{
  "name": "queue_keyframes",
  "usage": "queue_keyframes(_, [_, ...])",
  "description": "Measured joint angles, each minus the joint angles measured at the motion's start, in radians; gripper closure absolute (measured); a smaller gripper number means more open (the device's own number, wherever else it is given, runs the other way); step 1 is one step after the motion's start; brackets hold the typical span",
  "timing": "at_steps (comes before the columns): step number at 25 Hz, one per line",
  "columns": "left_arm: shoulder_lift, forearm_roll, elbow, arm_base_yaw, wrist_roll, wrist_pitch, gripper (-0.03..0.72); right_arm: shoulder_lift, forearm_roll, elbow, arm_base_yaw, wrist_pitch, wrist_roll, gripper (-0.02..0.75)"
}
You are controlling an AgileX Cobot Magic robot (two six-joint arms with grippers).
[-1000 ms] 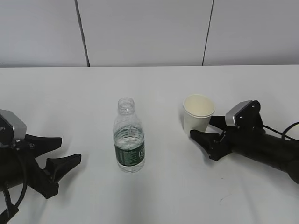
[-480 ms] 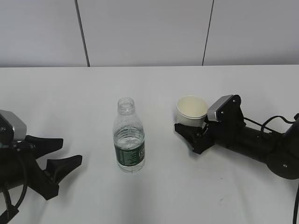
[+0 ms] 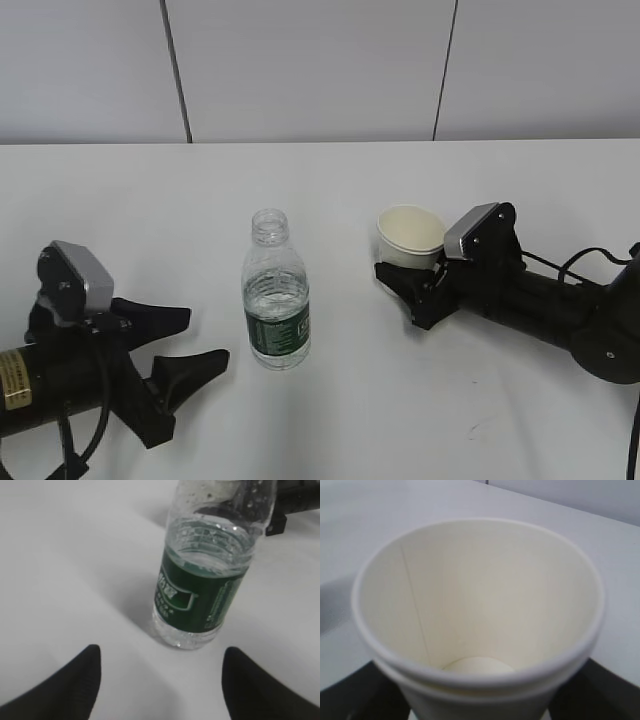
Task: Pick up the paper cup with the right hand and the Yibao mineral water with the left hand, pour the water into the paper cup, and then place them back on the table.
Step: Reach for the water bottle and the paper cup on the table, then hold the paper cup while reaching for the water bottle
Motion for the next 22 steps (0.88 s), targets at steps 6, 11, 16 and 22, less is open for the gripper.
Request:
queue_keyframes(6, [0.089,-0.036,-0.091,-0.082,-0.040,0.000,0.188,0.000,0.001,0.000,0.000,0.000,0.002,0.195])
queue_keyframes(11, [0.112,-0.043,-0.150,-0.100,-0.077,0.003,0.187,0.000,0.002,0.000,0.000,0.000,0.002,0.195])
queue_keyframes(16, [0.114,-0.037,-0.182,-0.130,-0.093,0.001,0.184,0.000,0.002,0.000,0.000,0.000,0.002,0.195])
queue_keyframes(22, [0.122,-0.040,-0.241,-0.169,-0.118,0.000,0.181,0.000,0.002,0.000,0.000,0.000,0.002,0.195])
